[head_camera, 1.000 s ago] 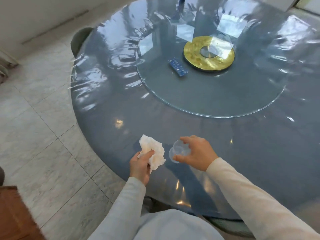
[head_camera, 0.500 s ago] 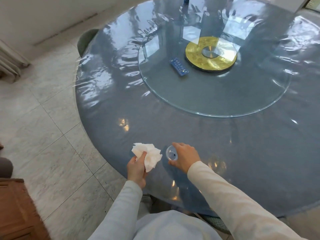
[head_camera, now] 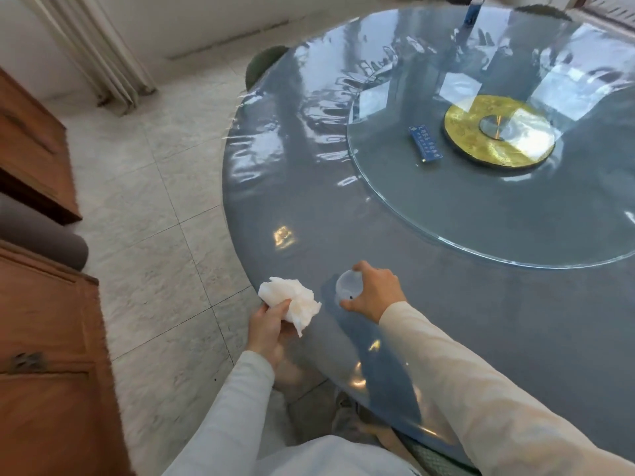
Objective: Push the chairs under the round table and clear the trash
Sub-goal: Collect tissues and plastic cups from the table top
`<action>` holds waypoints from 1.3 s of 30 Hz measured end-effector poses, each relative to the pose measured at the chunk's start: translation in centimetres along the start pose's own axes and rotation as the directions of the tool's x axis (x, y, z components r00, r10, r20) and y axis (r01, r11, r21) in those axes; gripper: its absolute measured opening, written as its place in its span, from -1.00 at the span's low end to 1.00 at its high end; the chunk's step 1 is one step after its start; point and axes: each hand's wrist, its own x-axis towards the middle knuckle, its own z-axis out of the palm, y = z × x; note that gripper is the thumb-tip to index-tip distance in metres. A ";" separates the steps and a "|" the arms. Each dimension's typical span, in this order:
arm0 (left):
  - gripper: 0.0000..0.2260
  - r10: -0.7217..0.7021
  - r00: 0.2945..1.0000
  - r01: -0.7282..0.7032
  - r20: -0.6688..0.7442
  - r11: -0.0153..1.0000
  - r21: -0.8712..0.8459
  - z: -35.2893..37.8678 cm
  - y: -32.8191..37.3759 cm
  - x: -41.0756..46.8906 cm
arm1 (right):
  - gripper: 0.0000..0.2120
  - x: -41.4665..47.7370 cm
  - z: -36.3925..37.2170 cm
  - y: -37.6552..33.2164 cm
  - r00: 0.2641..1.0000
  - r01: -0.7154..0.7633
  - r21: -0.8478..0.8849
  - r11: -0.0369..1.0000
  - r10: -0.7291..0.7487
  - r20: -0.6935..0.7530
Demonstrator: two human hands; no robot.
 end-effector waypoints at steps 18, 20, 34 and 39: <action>-0.77 0.274 0.949 -0.292 -0.158 0.951 -0.100 -28.1 25.0 6.4 | -0.28 5.8 6.1 -37.1 0.966 0.257 0.337 0.906 -0.243 -0.083; -0.82 0.283 0.945 -0.301 -0.165 0.949 -0.099 -30.3 27.2 7.0 | -0.26 6.4 6.9 -40.2 0.966 0.259 0.366 0.894 -0.247 -0.082; -0.82 0.294 0.948 -0.307 -0.120 0.945 -0.116 -32.6 42.2 20.1 | -0.24 19.9 6.9 -53.5 0.948 0.312 0.275 0.909 -0.281 -0.148; -0.85 0.288 0.952 -0.298 -0.106 0.950 -0.093 -30.1 49.4 27.4 | -0.28 28.9 4.5 -57.5 0.948 0.312 0.334 0.889 -0.266 -0.176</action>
